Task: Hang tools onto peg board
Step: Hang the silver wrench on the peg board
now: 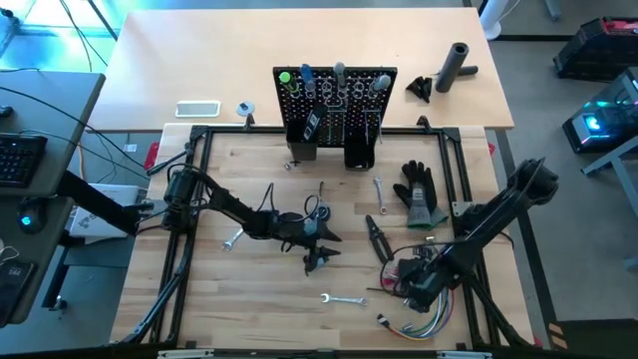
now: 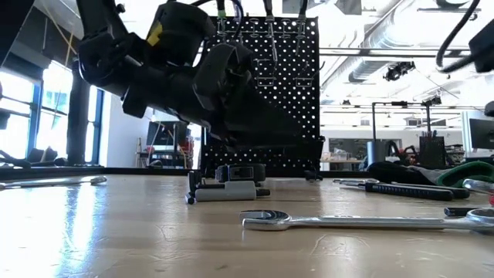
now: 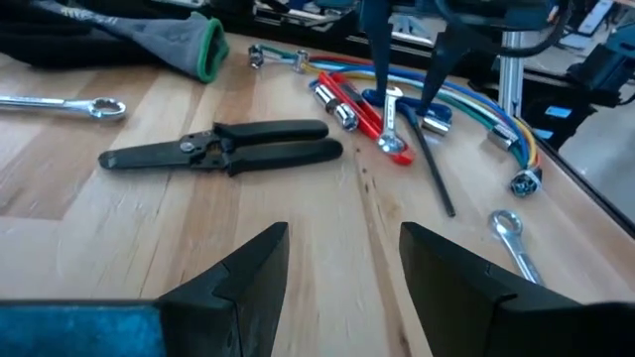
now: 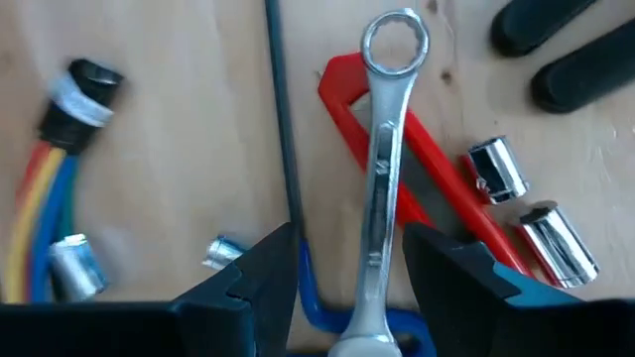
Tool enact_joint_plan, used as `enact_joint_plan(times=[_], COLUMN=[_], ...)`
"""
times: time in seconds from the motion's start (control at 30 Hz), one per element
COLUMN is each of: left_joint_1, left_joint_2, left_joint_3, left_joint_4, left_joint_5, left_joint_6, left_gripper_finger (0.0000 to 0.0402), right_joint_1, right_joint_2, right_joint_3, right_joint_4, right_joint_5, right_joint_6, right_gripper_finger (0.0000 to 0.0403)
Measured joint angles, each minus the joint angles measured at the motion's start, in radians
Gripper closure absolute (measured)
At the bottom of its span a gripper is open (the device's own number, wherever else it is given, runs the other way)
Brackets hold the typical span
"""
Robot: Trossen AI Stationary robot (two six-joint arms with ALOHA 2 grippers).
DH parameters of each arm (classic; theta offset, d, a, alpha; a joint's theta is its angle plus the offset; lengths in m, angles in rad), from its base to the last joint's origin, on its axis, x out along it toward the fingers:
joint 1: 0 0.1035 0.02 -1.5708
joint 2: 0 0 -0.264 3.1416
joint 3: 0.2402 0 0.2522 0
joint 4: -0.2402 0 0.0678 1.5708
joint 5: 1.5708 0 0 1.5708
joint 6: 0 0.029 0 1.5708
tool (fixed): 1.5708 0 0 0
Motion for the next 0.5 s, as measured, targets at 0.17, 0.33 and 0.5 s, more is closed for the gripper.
enact_joint_plan(times=[0.17,0.33,0.5], left_joint_1=[0.000,0.000,0.000], left_joint_2=[0.000,0.000,0.000], left_joint_3=[0.000,0.000,0.000], left_joint_4=[-0.006,-0.006,-0.006], left_joint_5=[0.000,0.000,-0.001], left_joint_6=[0.000,0.000,0.000], left_gripper_finger=[0.0213,0.0213,0.0213], right_joint_1=[0.000,-0.010,-0.018], right_joint_2=[0.075,0.152,0.166], right_joint_3=[0.003,0.009,0.010], right_joint_4=[0.009,0.006,0.009], right_joint_5=[0.030,0.042,0.065], right_joint_6=[0.001,0.001,0.000], right_gripper_finger=[0.0224,0.0242,0.0311])
